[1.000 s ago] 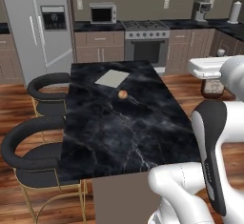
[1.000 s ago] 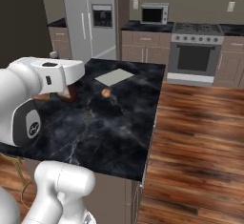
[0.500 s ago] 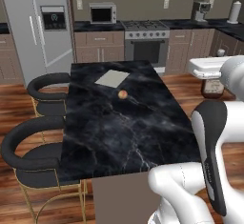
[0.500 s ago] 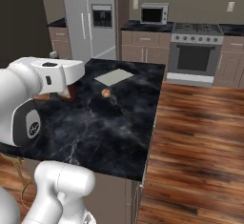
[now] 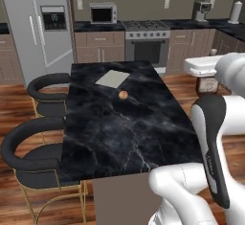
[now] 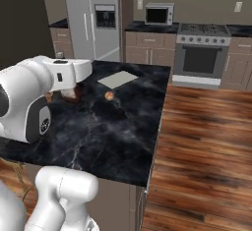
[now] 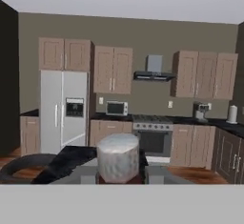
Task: Move the shaker and ketchup from the cabinet to the dining counter.
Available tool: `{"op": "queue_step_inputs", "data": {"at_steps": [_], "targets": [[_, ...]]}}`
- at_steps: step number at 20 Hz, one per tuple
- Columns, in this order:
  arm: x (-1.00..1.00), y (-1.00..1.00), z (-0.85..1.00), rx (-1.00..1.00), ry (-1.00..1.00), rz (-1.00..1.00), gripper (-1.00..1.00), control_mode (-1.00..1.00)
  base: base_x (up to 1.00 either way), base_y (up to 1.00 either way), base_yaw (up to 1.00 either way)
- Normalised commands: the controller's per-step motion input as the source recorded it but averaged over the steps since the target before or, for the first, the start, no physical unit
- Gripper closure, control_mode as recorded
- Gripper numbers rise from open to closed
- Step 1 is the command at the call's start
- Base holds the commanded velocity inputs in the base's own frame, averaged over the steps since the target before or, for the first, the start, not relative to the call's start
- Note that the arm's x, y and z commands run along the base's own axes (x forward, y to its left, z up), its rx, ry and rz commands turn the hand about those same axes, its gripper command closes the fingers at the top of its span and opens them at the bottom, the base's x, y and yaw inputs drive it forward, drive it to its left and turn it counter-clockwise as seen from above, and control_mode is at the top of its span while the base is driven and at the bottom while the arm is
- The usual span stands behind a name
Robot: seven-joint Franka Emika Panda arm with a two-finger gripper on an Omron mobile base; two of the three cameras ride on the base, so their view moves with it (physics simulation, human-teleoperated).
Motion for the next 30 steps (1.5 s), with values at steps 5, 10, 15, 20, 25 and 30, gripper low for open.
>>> {"op": "queue_step_inputs", "data": {"at_steps": [5,10,15,20,25,30], "targets": [[0.81,0.17,-0.24,0.0,0.18,0.2,1.0,-1.0,0.0,0.0,0.0],[0.68,0.06,-0.23,0.0,0.16,0.2,1.0,-1.0,0.0,0.0,0.0],[0.47,-0.01,-0.31,-0.06,0.09,0.16,1.0,-1.0,0.0,0.0,0.0],[0.26,-0.11,-0.56,-0.19,0.0,0.19,1.0,-1.0,0.0,0.0,0.0],[0.09,-0.08,-0.47,-0.03,0.0,0.26,1.0,-1.0,0.0,0.0,0.0],[0.12,0.0,-0.42,0.03,0.0,0.25,1.0,-1.0,0.0,0.0,0.0]]}}
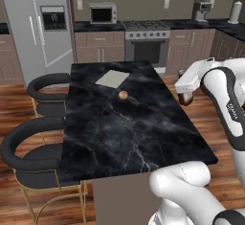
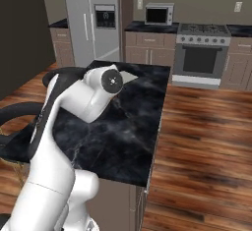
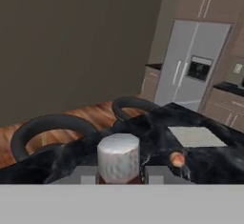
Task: Move the shaker and ketchup from the cabinet to the dining counter.
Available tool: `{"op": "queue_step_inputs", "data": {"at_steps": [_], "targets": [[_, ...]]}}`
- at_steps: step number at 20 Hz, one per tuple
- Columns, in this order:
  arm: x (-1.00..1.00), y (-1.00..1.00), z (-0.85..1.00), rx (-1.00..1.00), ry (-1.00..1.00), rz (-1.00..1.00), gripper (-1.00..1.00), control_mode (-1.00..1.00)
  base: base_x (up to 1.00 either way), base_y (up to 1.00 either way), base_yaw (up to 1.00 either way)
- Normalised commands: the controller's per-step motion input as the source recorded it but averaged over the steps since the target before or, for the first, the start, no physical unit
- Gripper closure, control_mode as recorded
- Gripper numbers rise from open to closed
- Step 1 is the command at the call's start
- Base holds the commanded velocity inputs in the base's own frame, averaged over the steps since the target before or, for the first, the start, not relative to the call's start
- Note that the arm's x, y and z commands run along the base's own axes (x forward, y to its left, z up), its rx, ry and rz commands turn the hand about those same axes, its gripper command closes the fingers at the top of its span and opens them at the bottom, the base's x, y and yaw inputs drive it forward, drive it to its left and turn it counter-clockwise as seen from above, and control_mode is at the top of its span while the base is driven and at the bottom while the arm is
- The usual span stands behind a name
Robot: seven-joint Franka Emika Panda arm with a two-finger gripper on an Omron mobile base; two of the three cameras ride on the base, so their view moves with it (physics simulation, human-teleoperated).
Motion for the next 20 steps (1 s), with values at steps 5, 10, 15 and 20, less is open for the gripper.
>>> {"op": "queue_step_inputs", "data": {"at_steps": [5,10,15,20], "targets": [[0.14,0.0,-0.36,0.01,0.03,0.25,1.0,-1.0,0.0,0.0,0.0],[0.1,-0.02,-0.29,0.0,0.09,0.23,1.0,-1.0,0.0,0.0,0.0],[0.01,-0.21,-0.22,0.03,0.14,0.27,1.0,-1.0,0.0,0.0,0.0],[0.0,-0.21,-0.26,0.1,0.08,0.24,1.0,-1.0,0.0,0.0,0.0]]}}
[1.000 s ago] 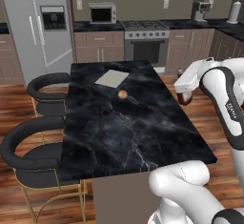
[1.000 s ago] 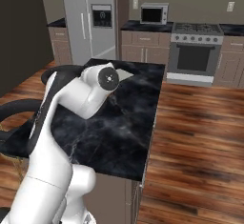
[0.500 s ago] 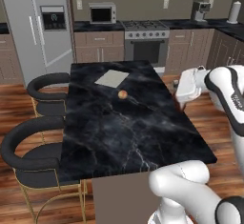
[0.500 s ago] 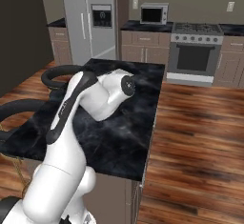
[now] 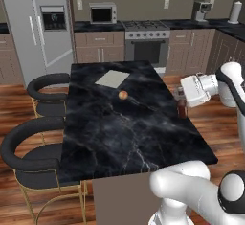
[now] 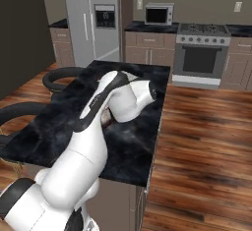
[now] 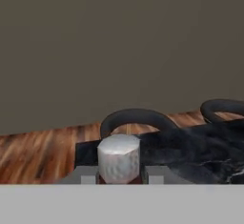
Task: Move the shaker and ketchup from the cabinet to the dining counter.
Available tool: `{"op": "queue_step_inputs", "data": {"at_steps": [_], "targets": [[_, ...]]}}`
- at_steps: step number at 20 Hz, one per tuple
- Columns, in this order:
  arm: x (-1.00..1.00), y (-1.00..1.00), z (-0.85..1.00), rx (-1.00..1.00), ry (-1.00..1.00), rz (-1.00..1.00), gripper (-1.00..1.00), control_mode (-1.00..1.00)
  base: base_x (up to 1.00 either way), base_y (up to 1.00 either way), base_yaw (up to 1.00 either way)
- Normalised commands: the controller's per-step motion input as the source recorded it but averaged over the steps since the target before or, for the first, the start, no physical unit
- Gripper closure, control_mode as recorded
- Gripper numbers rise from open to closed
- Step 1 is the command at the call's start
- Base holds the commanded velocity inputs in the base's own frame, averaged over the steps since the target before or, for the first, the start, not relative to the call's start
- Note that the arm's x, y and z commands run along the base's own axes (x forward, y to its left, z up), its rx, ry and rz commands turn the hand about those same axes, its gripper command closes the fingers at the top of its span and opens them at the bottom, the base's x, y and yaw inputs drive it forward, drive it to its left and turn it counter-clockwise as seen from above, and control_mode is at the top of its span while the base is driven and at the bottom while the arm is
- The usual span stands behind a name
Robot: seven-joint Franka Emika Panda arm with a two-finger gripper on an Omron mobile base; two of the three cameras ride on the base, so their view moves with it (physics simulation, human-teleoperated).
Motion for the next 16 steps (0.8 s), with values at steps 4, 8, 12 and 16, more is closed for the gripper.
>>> {"op": "queue_step_inputs", "data": {"at_steps": [4,8,12,16], "targets": [[0.0,-0.24,-0.19,0.21,0.01,0.18,1.0,-1.0,0.0,0.0,0.0],[0.0,-0.2,-0.21,0.22,0.0,0.12,1.0,-1.0,0.0,0.0,0.0],[0.0,-0.08,-0.33,0.1,0.0,0.09,1.0,-1.0,0.0,0.0,0.0],[0.0,0.0,-0.3,0.02,0.0,0.09,1.0,-1.0,0.0,0.0,0.0]]}}
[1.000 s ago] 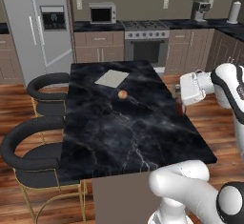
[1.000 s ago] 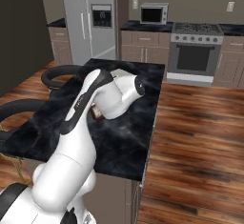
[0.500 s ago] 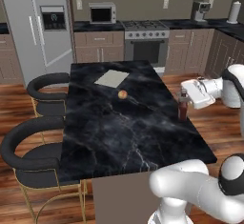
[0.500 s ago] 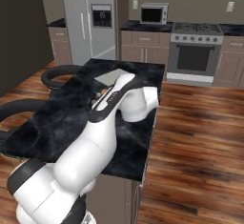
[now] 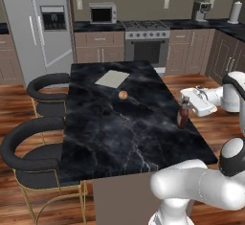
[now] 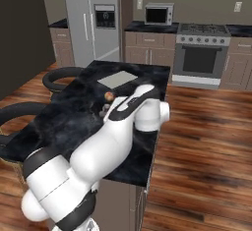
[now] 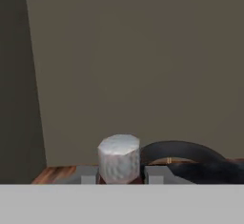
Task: Move the shaker and ketchup from the cabinet to the dining counter.
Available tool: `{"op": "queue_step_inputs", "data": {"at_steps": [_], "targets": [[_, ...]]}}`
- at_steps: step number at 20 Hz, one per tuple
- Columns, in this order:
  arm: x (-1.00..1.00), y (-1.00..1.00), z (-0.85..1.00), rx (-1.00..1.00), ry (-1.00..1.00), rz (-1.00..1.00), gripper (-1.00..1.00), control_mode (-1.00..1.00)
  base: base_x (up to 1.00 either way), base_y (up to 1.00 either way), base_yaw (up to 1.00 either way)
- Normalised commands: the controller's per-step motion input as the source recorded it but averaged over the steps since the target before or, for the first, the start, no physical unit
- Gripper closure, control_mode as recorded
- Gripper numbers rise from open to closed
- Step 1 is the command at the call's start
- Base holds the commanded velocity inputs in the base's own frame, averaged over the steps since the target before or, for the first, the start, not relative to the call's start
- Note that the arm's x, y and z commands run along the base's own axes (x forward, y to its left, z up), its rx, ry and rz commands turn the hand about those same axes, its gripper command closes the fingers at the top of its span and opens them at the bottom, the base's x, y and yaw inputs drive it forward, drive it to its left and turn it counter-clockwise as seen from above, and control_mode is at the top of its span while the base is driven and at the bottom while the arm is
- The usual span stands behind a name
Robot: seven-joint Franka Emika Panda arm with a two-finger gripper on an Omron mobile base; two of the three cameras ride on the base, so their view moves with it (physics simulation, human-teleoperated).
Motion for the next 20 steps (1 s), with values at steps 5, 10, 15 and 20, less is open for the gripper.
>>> {"op": "queue_step_inputs", "data": {"at_steps": [5,10,15,20], "targets": [[0.0,0.0,-0.22,0.0,0.0,0.07,1.0,-1.0,0.0,0.0,0.0],[0.0,0.0,-0.19,0.0,0.0,0.07,1.0,-1.0,0.0,0.0,0.0],[0.0,0.0,-0.19,0.0,0.0,0.05,1.0,-1.0,0.0,0.0,0.0],[0.0,0.0,-0.16,0.0,0.0,0.02,1.0,-1.0,0.0,0.0,0.0]]}}
